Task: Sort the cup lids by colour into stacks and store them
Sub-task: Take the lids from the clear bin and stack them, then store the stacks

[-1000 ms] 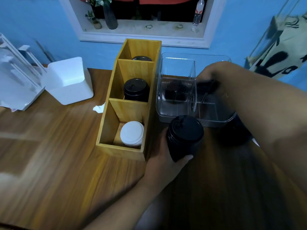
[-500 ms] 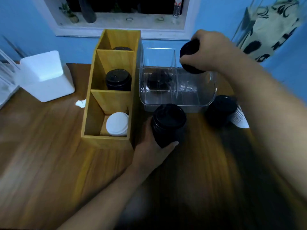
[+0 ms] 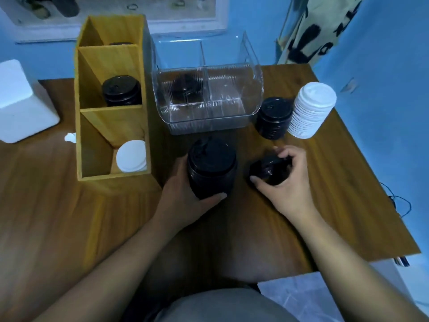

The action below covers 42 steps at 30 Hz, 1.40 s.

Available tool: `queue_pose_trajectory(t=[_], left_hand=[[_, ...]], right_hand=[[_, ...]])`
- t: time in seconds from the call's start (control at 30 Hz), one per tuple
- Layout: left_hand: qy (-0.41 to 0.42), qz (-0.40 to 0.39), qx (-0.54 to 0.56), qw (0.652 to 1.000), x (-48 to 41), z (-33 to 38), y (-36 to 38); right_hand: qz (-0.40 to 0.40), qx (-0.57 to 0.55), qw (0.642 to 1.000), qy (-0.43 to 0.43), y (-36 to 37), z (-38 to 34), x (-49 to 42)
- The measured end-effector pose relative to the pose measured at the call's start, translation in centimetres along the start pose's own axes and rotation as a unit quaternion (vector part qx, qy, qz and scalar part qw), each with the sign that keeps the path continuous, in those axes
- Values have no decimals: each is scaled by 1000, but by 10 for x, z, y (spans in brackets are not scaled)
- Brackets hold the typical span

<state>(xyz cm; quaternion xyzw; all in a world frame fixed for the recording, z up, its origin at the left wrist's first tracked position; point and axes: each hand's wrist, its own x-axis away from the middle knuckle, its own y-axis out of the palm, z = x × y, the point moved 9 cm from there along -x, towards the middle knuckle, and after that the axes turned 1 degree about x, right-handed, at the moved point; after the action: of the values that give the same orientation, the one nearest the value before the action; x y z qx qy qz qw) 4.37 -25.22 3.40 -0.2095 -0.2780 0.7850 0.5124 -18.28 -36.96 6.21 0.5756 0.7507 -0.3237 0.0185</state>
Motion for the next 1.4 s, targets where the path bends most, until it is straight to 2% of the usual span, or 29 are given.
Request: queue_pose_trajectory(t=[0.1, 0.23, 0.33, 0.47, 0.53, 0.63, 0.7, 0.93, 1.1, 1.17, 1.23, 1.3, 1.4], left_hand=[[2, -8, 7, 1000, 0, 0, 2], [12, -4, 23, 1000, 0, -1, 1], [11, 2, 31, 999, 0, -1, 1], [6, -1, 46, 999, -1, -1, 2], [7, -6, 45, 999, -2, -1, 2], [14, -6, 41, 999, -3, 1, 3], [15, -6, 45, 999, -3, 1, 4], [19, -10, 53, 998, -4, 0, 3], [20, -11, 46, 999, -5, 1, 3], [23, -11, 44, 999, -5, 1, 3], [20, -11, 49, 999, -4, 2, 4], [14, -11, 54, 998, -3, 1, 4], [8, -12, 48, 999, -3, 0, 5]], right_hand=[[-9, 38, 996, -80, -8, -16, 21], [-101, 108, 982, -120, -5, -18, 59], [-135, 120, 979, -93, -11, -12, 70], [-101, 122, 987, -6, -24, -3, 50], [-139, 145, 979, 25, -13, 1, 37], [-233, 203, 951, 20, 10, 5, 24], [-267, 243, 932, 16, 18, 5, 18], [-288, 158, 945, 12, -24, -11, 21], [-427, 158, 889, -55, -17, -32, 74], [-453, 163, 871, -98, -4, -38, 95], [-449, 170, 870, -109, 1, -38, 109], [-402, 160, 898, -76, -10, -31, 112], [-233, 184, 955, -8, -36, -24, 113]])
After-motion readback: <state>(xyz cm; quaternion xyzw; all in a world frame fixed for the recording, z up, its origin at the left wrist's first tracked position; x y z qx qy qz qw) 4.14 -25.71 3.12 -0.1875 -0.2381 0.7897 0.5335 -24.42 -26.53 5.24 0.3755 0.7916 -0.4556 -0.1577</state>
